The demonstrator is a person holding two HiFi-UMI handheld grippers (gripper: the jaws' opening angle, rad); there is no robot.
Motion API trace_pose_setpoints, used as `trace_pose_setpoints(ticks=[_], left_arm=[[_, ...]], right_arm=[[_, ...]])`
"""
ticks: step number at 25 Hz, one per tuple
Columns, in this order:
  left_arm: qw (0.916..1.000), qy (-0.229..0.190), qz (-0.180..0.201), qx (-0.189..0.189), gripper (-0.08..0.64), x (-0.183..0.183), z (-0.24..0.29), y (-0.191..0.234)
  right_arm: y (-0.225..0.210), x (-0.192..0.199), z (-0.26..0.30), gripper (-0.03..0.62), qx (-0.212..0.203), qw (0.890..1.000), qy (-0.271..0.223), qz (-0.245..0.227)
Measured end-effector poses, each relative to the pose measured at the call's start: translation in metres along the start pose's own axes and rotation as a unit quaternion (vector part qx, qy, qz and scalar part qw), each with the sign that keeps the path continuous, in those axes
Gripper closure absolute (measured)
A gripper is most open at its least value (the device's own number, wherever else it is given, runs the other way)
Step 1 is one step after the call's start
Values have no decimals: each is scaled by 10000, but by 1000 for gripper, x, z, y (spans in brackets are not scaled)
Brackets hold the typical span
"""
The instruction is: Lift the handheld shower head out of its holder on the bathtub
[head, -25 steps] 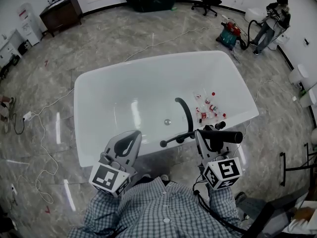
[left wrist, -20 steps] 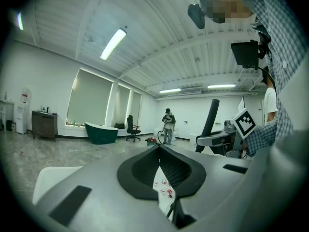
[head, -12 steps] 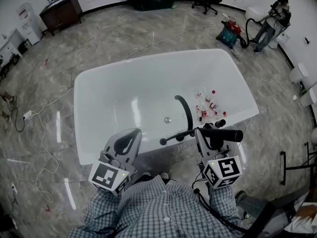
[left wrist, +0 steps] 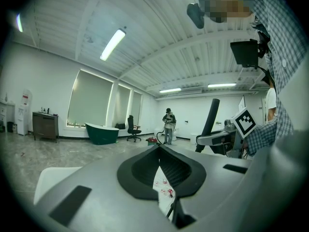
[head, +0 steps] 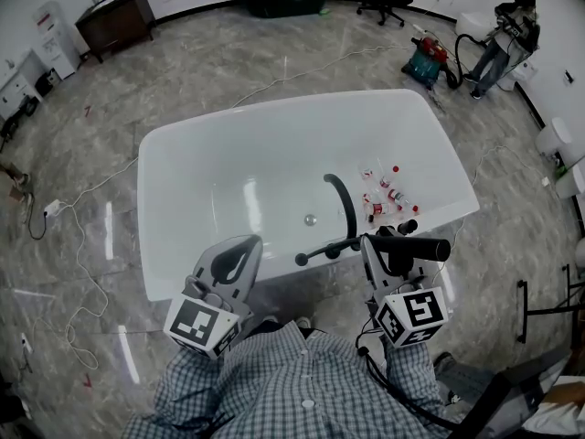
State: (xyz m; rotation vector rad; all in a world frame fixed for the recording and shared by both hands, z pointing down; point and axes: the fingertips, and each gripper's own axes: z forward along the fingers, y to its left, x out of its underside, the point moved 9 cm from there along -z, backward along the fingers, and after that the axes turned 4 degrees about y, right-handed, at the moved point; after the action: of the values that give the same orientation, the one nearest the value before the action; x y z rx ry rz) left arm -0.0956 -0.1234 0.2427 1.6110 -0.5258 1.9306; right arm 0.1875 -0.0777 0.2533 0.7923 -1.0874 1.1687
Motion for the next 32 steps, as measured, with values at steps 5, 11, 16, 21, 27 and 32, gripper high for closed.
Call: trace_pose_setpoints(ticks=[5,11,16,21,27,32], left_arm=[[10000,-30,6,-12,554,3,-3,0],[10000,-32,4,-16,554,5,-1,2],[10000,-15,5,-11,554,3,-2,2],[10000,-11,9,-7,554,3,0,-1],[10000,-14,47,5,554,1,0,0],[10000,-13,47,26,554,-1,2,0]], right_arm=[[2,3,-1,457,10,10000,-7,-14],[2,4,1,457,40,10000,2,-13],[2,3,1,457,47,10000,6,-18],[-1,3,-1,457,60,10000,21,-7],[-1,3,0,457,61,10000,31,16],[-2,1,0,457,65,10000,35,8]])
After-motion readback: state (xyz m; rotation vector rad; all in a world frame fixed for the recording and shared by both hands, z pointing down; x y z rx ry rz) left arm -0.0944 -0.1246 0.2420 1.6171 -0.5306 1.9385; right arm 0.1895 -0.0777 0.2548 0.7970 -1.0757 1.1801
